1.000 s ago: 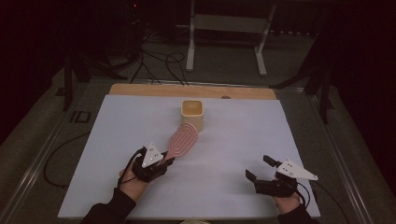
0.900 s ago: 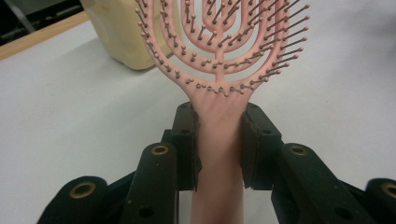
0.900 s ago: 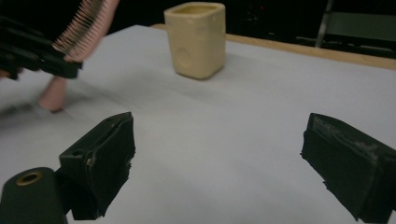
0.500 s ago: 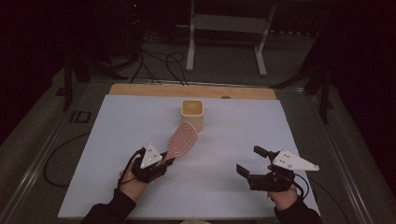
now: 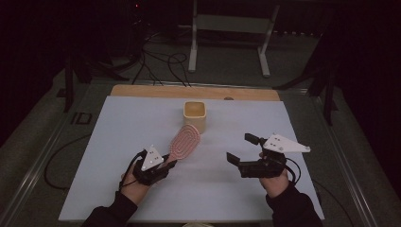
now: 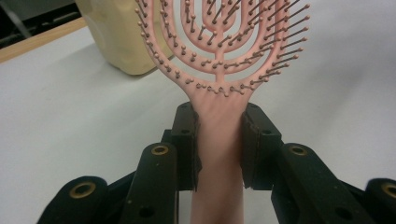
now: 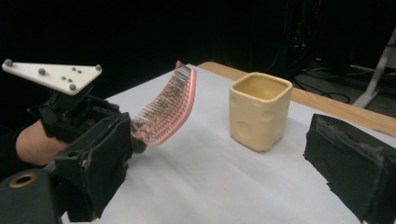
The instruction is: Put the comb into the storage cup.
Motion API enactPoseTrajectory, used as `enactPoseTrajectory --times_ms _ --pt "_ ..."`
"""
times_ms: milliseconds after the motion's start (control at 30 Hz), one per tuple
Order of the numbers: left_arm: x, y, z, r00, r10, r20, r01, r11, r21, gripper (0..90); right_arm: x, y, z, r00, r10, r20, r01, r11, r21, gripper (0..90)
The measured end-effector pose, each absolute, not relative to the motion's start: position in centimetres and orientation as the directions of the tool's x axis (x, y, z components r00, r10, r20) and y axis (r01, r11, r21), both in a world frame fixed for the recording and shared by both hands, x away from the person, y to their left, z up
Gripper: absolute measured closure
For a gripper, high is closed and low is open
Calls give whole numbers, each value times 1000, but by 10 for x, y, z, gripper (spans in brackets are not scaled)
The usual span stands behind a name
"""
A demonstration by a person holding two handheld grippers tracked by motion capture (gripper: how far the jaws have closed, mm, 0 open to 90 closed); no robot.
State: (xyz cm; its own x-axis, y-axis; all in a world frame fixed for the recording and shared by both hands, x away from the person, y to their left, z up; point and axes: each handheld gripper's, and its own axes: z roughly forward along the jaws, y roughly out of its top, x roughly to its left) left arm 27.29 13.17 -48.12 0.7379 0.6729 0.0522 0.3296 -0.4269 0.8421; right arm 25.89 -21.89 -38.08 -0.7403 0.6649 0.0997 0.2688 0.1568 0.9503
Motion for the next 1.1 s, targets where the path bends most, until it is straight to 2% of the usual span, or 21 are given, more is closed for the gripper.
enactPoseTrajectory --times_ms 733,1100 --pt "271 134 -480 730 681 58 317 -412 854 711 278 -160 -365 -767 632 112 261 147 954 75" --pt "272 136 -481 722 690 56 315 -399 861 711 294 -123 -372 -743 639 198 334 98 937 75"
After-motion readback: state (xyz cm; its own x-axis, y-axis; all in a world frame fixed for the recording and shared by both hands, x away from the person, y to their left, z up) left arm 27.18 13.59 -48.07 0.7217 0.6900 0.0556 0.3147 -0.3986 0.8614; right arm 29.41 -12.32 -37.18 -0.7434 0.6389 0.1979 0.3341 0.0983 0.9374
